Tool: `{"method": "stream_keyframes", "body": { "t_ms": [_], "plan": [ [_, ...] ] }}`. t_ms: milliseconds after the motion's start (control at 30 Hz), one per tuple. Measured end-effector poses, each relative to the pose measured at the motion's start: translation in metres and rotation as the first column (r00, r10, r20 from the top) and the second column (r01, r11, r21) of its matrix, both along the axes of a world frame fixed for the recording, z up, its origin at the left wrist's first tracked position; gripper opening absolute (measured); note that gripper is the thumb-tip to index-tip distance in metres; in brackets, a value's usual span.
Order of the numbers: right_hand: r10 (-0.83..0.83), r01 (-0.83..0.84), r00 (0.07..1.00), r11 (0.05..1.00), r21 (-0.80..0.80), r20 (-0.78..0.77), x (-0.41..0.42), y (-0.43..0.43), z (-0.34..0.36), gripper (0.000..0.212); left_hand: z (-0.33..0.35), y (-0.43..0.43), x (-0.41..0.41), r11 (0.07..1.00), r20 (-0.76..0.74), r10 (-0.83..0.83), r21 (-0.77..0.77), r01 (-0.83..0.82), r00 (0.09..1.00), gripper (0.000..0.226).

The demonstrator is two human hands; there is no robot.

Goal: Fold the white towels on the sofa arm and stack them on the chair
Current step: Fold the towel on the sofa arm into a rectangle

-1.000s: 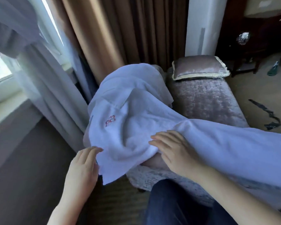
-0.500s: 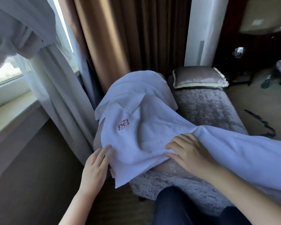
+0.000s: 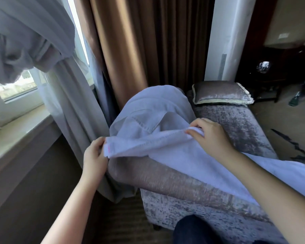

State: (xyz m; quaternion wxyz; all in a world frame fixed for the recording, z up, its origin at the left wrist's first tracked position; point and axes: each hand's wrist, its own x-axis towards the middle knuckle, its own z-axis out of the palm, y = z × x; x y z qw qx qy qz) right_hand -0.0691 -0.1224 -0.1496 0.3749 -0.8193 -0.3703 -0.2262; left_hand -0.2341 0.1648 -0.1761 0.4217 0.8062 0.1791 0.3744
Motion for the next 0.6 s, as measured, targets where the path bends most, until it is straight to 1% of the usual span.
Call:
{"method": "stream_keyframes", "body": {
  "t_ms": [33,67,100,133,167,233,267,333,400,500,533,600],
  "plan": [
    [-0.031,0.033,0.998,0.998,0.044,-0.046,0.004,0.003,0.003,0.021,0.006,0.004,0.003,0.999,0.030,0.020,-0.038,-0.019,0.999,0.023],
    [-0.069,0.075,0.994,0.995,0.063,-0.085,0.006,0.006,0.005,0.021,0.011,0.007,0.006,0.998,0.050,0.048,-0.051,-0.046,0.998,0.023],
    [-0.101,0.106,0.988,0.993,0.042,-0.115,0.010,0.010,0.006,0.022,0.013,0.011,0.008,0.997,0.042,0.062,-0.040,-0.061,0.997,0.028],
    [-0.127,0.123,0.982,0.992,-0.031,-0.138,0.015,0.014,0.005,0.022,0.013,0.016,0.009,0.998,-0.005,0.059,-0.005,-0.059,0.998,0.034],
    [-0.152,0.129,0.977,0.980,-0.148,-0.152,0.021,0.019,0.002,0.022,0.011,0.019,0.010,0.998,-0.082,0.054,0.044,-0.051,0.995,0.037],
    [-0.198,0.127,0.967,0.919,-0.372,-0.161,0.032,0.027,-0.005,0.020,0.001,0.025,0.012,0.990,-0.246,0.073,0.136,-0.040,0.966,0.038],
    [-0.196,0.113,0.968,0.897,-0.428,-0.155,0.038,0.032,-0.007,0.017,-0.005,0.028,0.014,0.985,-0.290,0.092,0.169,-0.044,0.953,0.036],
    [-0.159,0.077,0.979,0.873,-0.481,-0.132,0.050,0.043,-0.009,0.019,-0.013,0.031,0.017,0.981,-0.312,0.111,0.187,-0.054,0.943,0.032],
    [-0.121,0.029,0.982,0.857,-0.515,-0.146,0.063,0.058,-0.009,0.026,-0.014,0.034,0.021,0.988,-0.312,0.102,0.146,-0.059,0.944,0.031],
    [-0.078,-0.087,0.954,0.854,-0.513,-0.290,0.082,0.081,-0.012,0.039,-0.011,0.035,0.027,1.000,-0.362,0.001,-0.019,-0.009,0.932,0.030],
    [-0.074,-0.099,0.949,0.854,-0.510,-0.308,0.089,0.087,-0.014,0.042,-0.010,0.035,0.029,0.997,-0.372,-0.037,-0.070,0.012,0.928,0.030],
    [-0.043,-0.102,0.955,0.881,-0.462,-0.293,0.099,0.096,-0.016,0.042,-0.005,0.036,0.032,0.994,-0.380,-0.071,-0.101,0.035,0.922,0.035]
  ]
}}
